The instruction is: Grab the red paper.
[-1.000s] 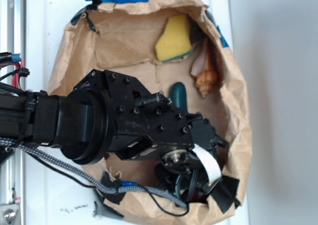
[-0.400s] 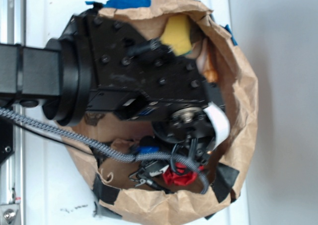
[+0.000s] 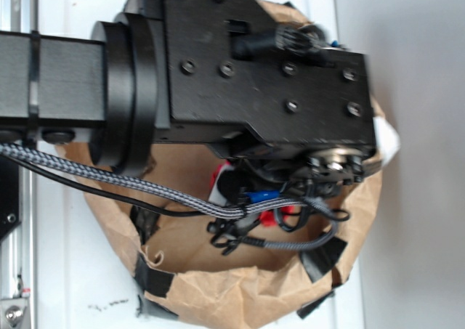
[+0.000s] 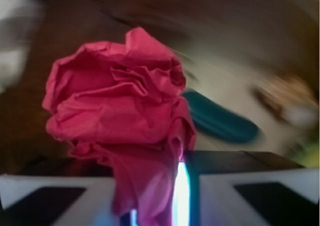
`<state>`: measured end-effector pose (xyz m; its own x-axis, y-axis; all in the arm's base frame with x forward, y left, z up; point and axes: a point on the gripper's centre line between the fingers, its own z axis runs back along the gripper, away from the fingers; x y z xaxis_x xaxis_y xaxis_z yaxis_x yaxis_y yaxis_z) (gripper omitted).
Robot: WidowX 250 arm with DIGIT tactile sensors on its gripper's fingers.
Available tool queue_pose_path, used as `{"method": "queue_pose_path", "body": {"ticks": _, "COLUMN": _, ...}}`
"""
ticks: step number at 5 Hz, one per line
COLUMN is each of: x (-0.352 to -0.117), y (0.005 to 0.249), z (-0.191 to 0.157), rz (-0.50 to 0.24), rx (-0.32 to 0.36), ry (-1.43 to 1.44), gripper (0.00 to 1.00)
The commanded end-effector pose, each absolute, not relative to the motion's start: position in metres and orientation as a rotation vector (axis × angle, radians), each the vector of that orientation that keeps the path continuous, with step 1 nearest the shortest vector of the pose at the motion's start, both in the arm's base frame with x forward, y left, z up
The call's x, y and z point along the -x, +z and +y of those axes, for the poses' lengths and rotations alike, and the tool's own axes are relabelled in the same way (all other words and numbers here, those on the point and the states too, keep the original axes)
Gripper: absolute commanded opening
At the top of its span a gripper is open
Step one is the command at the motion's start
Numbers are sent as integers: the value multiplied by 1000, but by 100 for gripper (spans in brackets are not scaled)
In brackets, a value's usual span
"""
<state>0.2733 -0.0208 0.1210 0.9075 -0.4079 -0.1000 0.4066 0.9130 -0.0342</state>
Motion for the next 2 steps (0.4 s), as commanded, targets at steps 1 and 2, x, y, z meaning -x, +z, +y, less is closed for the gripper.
{"method": "queue_pose_path", "body": {"ticks": 1, "x": -259, "y": 159, "z": -30, "rz": 45, "rx": -44, "ry": -407, "gripper": 0}}
{"method": "queue_pose_path", "body": {"ticks": 2, "x": -254, "y": 161, "z": -34, "rz": 36, "rx": -22, "ry": -458, "gripper": 0}}
